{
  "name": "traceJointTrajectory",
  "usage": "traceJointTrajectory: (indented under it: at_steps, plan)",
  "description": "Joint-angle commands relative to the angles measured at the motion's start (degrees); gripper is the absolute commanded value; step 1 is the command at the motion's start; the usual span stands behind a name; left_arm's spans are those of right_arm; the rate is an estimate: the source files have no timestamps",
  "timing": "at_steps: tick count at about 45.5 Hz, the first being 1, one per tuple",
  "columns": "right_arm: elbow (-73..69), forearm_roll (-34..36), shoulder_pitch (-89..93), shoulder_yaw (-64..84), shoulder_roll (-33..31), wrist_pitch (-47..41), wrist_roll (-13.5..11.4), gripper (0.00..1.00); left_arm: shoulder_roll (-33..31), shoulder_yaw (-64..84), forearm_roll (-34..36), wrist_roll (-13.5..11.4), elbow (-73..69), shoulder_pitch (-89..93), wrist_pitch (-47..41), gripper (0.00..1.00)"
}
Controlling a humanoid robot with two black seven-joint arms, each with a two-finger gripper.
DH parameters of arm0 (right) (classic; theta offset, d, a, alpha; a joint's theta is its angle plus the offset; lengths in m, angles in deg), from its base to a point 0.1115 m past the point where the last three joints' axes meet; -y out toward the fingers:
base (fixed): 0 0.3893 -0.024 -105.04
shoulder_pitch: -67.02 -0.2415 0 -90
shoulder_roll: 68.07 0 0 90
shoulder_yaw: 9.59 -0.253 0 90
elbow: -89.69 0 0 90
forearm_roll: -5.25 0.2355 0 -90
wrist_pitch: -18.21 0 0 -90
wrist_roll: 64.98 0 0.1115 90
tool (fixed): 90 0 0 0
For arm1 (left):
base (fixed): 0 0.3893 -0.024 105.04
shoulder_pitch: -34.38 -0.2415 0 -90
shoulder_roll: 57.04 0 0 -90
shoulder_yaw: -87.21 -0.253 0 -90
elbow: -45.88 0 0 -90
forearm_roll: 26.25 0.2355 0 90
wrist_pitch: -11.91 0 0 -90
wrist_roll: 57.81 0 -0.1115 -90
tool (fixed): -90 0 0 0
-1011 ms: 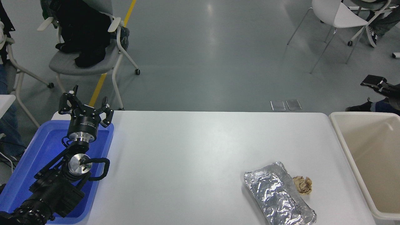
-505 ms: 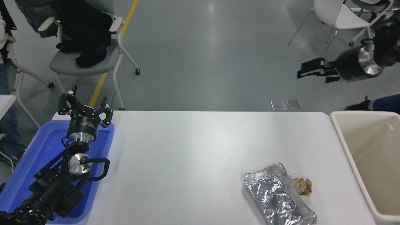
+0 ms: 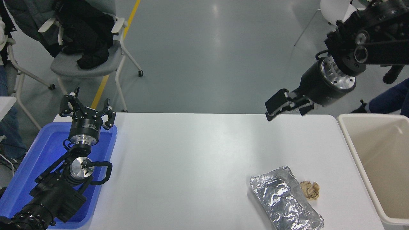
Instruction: Pick up paper cup place in dustbin
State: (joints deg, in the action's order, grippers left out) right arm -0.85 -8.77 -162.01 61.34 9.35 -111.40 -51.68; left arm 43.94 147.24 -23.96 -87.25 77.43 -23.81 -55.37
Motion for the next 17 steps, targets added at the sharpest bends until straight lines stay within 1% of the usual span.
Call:
traceJointTrajectory:
  at_steps: [1, 17]
  plan:
    - [-6.5, 3.5, -7.0, 4.6, 2.0, -5.4, 0.1, 1.00, 0.0, 0.0, 0.0, 0.0, 0.0, 0.0, 0.0, 0.99]
    - [-6.7, 3.7, -8.9, 4.9, 2.1, -5.4, 0.4, 1.00, 0.1, -0.1, 0.0, 0.0, 0.0, 0.0, 0.0, 0.99]
